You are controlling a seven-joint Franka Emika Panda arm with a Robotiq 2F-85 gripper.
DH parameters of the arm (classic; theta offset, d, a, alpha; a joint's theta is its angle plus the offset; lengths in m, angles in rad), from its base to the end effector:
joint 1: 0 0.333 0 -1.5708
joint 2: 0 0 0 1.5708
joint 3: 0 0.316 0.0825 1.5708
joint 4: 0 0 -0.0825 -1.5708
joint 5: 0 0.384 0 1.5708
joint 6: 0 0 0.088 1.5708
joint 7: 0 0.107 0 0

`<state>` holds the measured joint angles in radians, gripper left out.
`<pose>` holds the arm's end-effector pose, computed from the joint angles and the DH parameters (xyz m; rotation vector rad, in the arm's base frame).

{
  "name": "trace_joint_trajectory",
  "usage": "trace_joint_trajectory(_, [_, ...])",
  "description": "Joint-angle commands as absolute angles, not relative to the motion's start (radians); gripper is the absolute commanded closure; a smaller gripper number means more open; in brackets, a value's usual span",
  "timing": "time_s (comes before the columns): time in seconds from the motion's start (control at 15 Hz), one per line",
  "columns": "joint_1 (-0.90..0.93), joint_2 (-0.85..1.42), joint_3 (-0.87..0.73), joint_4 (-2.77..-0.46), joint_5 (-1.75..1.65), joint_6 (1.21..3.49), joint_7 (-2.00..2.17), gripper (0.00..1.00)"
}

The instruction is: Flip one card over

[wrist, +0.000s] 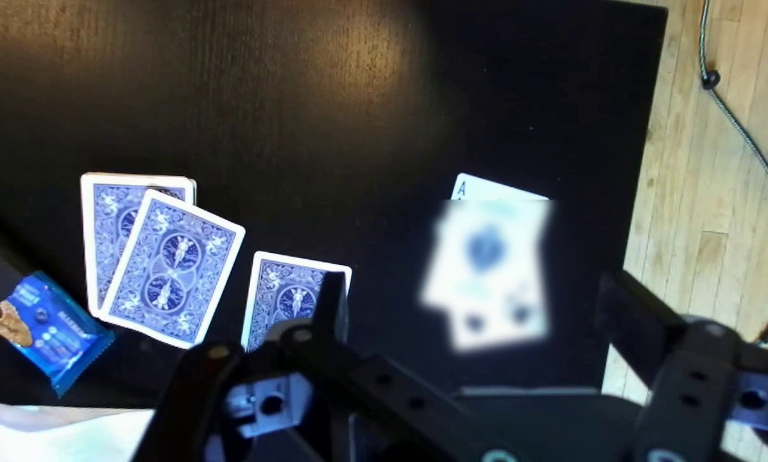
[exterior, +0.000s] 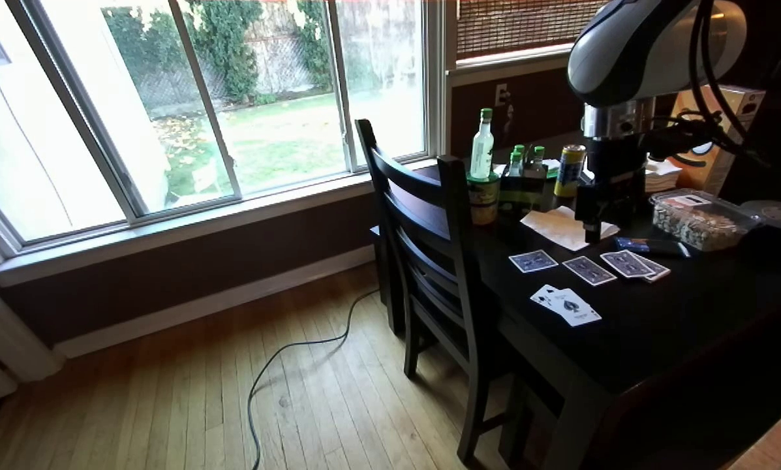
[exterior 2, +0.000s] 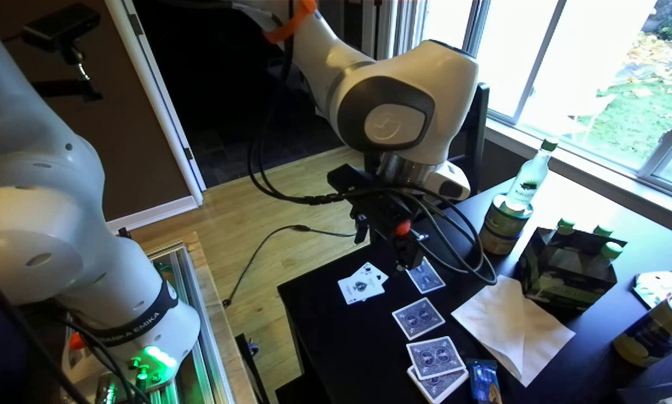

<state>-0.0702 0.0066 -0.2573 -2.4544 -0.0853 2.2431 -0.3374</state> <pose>0.4283 -0.1482 0.2786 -3.1077 -0.1091 0.3529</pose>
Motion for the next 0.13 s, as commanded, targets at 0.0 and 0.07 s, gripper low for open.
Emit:
trace_joint_trajectory(0.0, [-0.106,0.005,-0.223,-2.456,-0.088,2.242,-0.336,0.00])
trace_joint_trajectory(0.07, [-0.106,0.005,-0.224,-2.456,-0.089,2.241,-0.336,0.00])
